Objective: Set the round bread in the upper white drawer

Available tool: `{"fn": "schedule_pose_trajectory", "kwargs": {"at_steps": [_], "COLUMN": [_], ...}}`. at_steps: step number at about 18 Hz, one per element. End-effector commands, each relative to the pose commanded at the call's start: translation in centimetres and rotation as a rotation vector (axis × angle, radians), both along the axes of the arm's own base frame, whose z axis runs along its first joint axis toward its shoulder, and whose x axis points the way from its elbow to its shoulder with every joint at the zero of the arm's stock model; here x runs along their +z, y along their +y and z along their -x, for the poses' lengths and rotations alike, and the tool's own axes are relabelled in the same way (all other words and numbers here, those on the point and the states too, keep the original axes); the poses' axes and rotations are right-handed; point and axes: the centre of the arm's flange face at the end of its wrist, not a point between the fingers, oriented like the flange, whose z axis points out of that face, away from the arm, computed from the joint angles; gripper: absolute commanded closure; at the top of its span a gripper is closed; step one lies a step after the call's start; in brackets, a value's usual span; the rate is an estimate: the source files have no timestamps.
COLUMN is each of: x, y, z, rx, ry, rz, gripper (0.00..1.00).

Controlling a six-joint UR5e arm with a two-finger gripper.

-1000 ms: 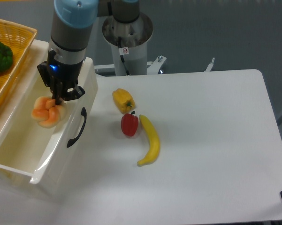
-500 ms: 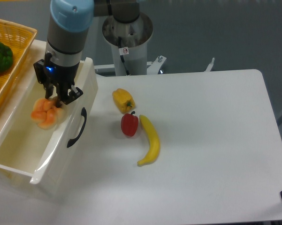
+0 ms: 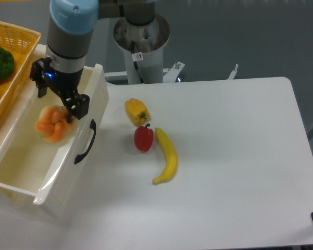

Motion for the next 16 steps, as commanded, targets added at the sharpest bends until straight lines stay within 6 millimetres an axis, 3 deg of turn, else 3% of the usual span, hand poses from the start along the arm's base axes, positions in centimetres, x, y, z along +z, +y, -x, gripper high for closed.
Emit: {"fn": "schedule_pose_trajectory", "kwargs": {"at_steps": [3,10,16], "x": [0.1,0.6,1.1], "y": [0.3,0.0,-0.2], "z": [-1.1,-1.6,-0.3], "rx": [-0.018,-0.023,-0.001], "ry": [0.000,-0.006,0.008], "rz": [-0.001,-0.010,-0.019], "gripper": [0.00,0.00,0.00]}}
